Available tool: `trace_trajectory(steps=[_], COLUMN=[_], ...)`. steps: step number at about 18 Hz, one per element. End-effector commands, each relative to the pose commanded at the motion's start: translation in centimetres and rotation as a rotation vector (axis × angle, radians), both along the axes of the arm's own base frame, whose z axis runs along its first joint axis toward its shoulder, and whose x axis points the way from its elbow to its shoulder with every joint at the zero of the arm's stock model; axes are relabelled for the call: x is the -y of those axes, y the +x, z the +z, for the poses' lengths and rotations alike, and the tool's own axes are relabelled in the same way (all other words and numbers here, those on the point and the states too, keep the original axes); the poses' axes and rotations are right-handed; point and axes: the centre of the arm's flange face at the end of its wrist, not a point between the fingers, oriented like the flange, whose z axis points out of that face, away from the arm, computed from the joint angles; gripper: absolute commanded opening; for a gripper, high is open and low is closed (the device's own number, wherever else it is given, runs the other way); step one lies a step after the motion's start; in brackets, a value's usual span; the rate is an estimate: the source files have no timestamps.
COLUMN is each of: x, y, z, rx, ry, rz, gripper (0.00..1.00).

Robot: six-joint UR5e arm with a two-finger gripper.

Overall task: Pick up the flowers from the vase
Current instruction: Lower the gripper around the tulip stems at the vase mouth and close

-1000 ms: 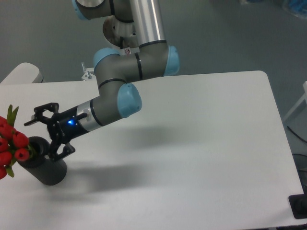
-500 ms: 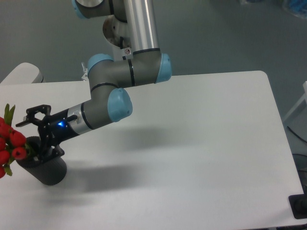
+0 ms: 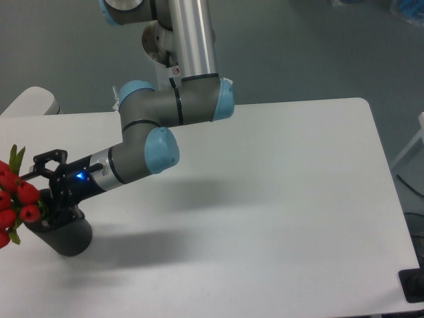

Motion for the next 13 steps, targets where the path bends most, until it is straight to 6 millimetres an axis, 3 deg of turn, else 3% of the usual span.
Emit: trace_trajectory(steps=[2, 3, 7, 13], x=[0.1, 0.1, 0.0, 0.7], y=[-0.2, -0.3, -0.6, -1.3], z=[0.5, 0.7, 1.6, 3.7], rx=[0.011, 0.008, -0.004, 0.004], ry=[0.019, 0.024, 0.040, 0.080], rz=[0.003, 0.004, 0.007, 0.023], gripper=[0.23, 0.19, 0.10, 0.10])
